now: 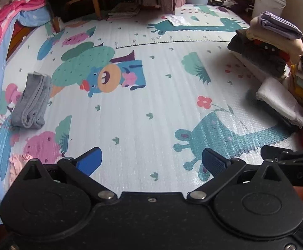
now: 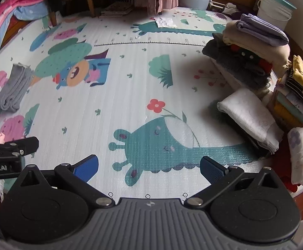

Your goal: Fold clothes

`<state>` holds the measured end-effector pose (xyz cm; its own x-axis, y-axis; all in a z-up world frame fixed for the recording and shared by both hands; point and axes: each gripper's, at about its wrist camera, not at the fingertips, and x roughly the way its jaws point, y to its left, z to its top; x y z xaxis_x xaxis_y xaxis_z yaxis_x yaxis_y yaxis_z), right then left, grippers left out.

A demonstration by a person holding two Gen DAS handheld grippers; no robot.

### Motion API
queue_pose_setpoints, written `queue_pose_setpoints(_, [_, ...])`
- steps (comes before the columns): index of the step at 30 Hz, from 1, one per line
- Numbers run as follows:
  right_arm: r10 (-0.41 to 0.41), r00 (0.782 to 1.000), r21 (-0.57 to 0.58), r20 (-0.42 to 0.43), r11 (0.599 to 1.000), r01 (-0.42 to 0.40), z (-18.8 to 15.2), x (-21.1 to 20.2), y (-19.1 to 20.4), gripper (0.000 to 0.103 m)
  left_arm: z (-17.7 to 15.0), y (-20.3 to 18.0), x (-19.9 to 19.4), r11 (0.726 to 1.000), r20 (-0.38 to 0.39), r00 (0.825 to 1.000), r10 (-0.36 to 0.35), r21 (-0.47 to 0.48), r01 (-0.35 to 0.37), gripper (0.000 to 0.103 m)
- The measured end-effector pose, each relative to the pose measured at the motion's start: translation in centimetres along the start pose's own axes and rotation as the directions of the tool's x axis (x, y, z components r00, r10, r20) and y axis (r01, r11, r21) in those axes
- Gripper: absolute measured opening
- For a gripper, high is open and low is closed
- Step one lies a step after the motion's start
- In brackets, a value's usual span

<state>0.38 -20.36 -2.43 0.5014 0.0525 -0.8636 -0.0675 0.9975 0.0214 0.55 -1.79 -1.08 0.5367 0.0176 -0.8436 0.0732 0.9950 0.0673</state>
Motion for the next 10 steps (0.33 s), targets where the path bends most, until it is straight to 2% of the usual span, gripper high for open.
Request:
queue_pose_setpoints(4, [0.008,1.000,-0.013,-0.009,1.000,-0.008,-0.15,0.65,0.56,0.103,-0.35,0.82,0.18,1.000,-0.014,1.000,0.001,-0.019,-0.001,0.103])
queue_pose_setpoints(10, [0.018,1.000,-0.006,-0.012,1.000,-0.018,0.17,1.05,0.37,0.103,-0.72,0.91,-0.21,1.000,0.017,1.000,0.013,0.002,-0.013,0.103])
